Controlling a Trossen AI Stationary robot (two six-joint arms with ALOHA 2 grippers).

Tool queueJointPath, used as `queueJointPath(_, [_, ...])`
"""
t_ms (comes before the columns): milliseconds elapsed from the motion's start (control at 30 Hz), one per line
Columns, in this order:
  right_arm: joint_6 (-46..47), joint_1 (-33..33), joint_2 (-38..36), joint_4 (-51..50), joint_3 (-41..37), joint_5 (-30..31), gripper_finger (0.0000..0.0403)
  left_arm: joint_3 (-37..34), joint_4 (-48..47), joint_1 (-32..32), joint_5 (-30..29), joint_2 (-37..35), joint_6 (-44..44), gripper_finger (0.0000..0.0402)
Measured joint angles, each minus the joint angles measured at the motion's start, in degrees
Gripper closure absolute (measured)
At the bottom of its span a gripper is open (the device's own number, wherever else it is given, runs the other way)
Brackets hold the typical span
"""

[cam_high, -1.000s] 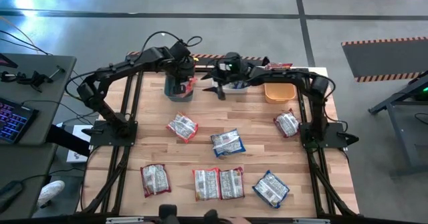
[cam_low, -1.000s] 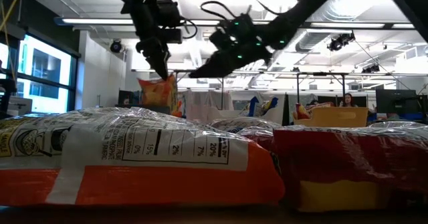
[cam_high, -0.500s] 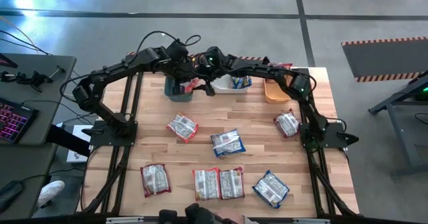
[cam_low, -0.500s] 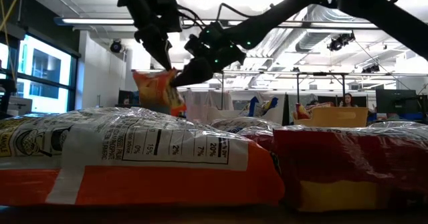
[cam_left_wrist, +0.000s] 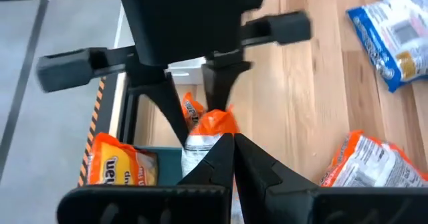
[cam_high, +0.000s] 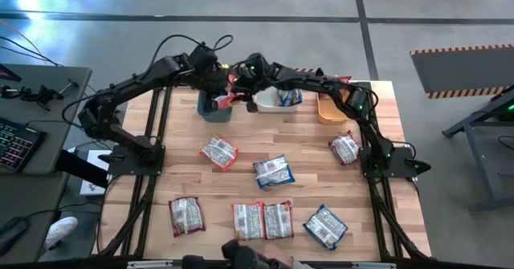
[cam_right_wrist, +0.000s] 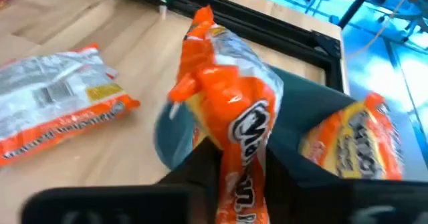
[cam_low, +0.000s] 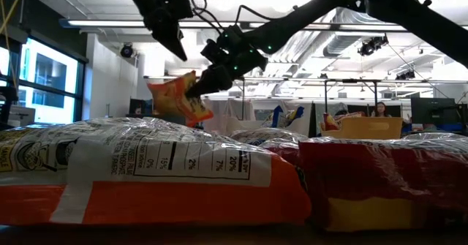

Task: Sort Maruchan noodles
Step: Put the right orange noodle pack into the blue bin

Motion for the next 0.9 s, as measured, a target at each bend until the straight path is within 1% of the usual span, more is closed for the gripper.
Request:
queueJointPath(100, [-0.01,-0.45,-0.11,0.08,0.0,0.22,0.0375,-1.67,2.21,1.23,0.16,-1.58,-2.81,0.0401])
queueJointPath(200, [0.67,-0.47,-0.59,-0.44,0.4,3.73,0.0392,-8.46,8.53,3.16,0.03,-5.88,-5.43,0.0401])
queueJointPath(300, [2.01,-0.49,-0.61,-4.54,4.21,6.51,0.0393,-17.62,18.42,4.46,-0.52,-12.12,-7.98,0.0401])
queueJointPath(400, [2.4,-0.36,-0.84,-8.76,9.05,6.53,0.0393,-26.65,30.22,5.02,-0.93,-19.08,-11.06,0.0401])
queueJointPath(467, [3.2,-0.23,-0.86,-10.25,11.86,6.68,0.0393,-31.69,36.76,5.07,-3.52,-23.42,-13.0,0.0401])
queueJointPath(533, [3.29,-0.1,0.1,-12.5,15.49,7.64,0.0393,-35.89,41.32,5.07,-6.99,-27.1,-14.62,0.0401])
queueJointPath(667, [3.0,0.27,6.11,-20.18,25.28,10.05,0.0393,-41.28,44.37,5.05,-13.53,-32.25,-16.85,0.0401])
queueJointPath(700, [2.28,0.39,7.12,-20.55,25.47,11.01,0.0393,-42.05,44.25,5.05,-15.03,-32.92,-17.1,0.0401])
queueJointPath(767, [0.23,0.64,7.33,-19.79,23.22,13.69,0.0394,-42.61,43.36,5.07,-16.3,-33.24,-17.77,0.0401])
queueJointPath(833, [-1.29,0.78,7.51,-22.72,23.67,14.85,0.0394,-42.62,42.73,5.06,-16.36,-33.11,-18.6,0.0396])
queueJointPath(900, [-1.5,0.78,7.49,-23.49,24.48,14.96,0.0394,-42.62,42.99,5.01,-15.57,-32.43,-18.66,0.0382])
